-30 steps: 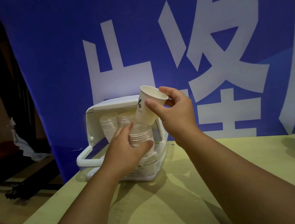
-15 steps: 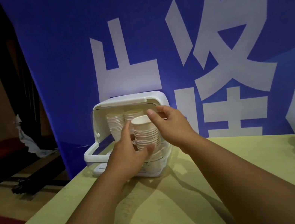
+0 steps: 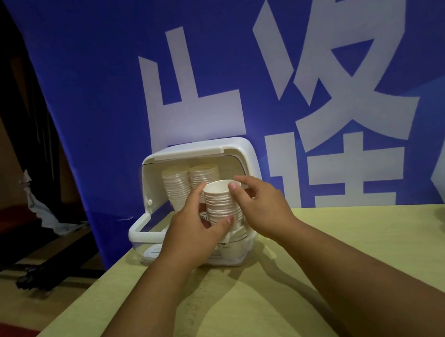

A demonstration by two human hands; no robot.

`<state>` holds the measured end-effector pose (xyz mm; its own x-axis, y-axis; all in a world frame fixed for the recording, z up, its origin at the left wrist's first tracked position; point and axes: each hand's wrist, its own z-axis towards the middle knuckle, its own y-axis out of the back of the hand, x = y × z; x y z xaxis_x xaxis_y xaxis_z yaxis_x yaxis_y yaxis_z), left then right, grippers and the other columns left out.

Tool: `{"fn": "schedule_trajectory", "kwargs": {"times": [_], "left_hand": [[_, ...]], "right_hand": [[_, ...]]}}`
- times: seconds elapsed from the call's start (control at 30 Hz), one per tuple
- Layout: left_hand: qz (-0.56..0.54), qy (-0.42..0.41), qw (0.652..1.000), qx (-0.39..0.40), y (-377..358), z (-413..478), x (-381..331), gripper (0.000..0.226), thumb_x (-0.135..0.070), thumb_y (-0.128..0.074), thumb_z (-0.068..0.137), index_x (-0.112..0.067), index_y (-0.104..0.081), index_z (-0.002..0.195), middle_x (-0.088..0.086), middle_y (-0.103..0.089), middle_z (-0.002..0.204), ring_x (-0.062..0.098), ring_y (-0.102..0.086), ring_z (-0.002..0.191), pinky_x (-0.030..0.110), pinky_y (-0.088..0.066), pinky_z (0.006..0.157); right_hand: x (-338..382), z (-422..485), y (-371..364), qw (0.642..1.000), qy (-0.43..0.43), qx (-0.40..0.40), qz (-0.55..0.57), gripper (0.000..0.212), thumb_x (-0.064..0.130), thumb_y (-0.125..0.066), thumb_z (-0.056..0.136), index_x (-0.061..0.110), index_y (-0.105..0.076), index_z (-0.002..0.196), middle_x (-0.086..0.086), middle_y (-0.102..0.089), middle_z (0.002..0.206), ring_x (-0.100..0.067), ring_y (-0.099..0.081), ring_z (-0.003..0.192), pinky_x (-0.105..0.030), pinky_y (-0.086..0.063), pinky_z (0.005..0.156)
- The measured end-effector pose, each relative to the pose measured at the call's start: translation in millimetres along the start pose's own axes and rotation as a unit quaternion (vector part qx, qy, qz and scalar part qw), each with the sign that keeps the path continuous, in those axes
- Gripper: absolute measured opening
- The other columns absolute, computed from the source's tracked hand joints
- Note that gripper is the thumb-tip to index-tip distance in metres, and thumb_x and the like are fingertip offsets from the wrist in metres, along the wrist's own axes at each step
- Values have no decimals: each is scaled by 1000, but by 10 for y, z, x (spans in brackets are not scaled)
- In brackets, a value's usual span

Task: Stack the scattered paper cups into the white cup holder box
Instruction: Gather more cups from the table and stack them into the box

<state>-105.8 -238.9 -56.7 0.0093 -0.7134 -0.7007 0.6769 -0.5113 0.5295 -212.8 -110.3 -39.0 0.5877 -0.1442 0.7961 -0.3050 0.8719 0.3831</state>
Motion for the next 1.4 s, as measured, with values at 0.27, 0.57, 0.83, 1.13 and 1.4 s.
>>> {"fn": "schedule_trajectory", "kwargs": {"times": [0.27,0.57,0.83,1.13,1.4], "left_hand": [[124,-133,975,-128,-49,-214,-352,25,-44,-55,91,-27,-54,109,-8,-55,111,14,-57,97,23,-48,69],[179,-65,981,42,-548,-793,-1051,29,-43,-48,106,-30,-55,81,-10,-59,76,9,-54,70,24,-40,60],[121,-56,982,132,-1154,-1410,-1765,26,-41,-51,103,-28,-59,82,-8,-63,77,12,-61,73,31,-54,67],[27,-52,951,305,-2050,-2044,-2527,42,-36,-61,95,-36,-46,134,-5,-67,94,13,-66,86,38,-57,87],[84,-124,923,353,-2508,-2111,-3122,116,-26,-71,92,-62,24,149,7,-60,134,19,-65,110,35,-53,96]], "right_hand": [[-13,-351,161,998,-52,-46,-1,18,37,-52,104,25,-65,110,12,-65,97,-9,-63,88,-18,-48,72],[-134,-1064,910,989,-97,-78,-85,18,37,-57,102,22,-65,96,8,-66,91,-12,-63,82,-21,-55,78],[-244,-1891,1973,966,-156,-123,-164,22,31,-54,104,22,-65,86,5,-65,80,-12,-62,75,-25,-55,73],[-481,-2838,3258,924,-240,-186,-233,19,20,-57,98,28,-45,110,2,-64,98,-12,-61,84,-33,-56,78],[-720,-3094,3796,898,-254,-295,-204,99,14,-63,91,40,7,156,-7,-62,130,-23,-62,103,-33,-50,78]]}}
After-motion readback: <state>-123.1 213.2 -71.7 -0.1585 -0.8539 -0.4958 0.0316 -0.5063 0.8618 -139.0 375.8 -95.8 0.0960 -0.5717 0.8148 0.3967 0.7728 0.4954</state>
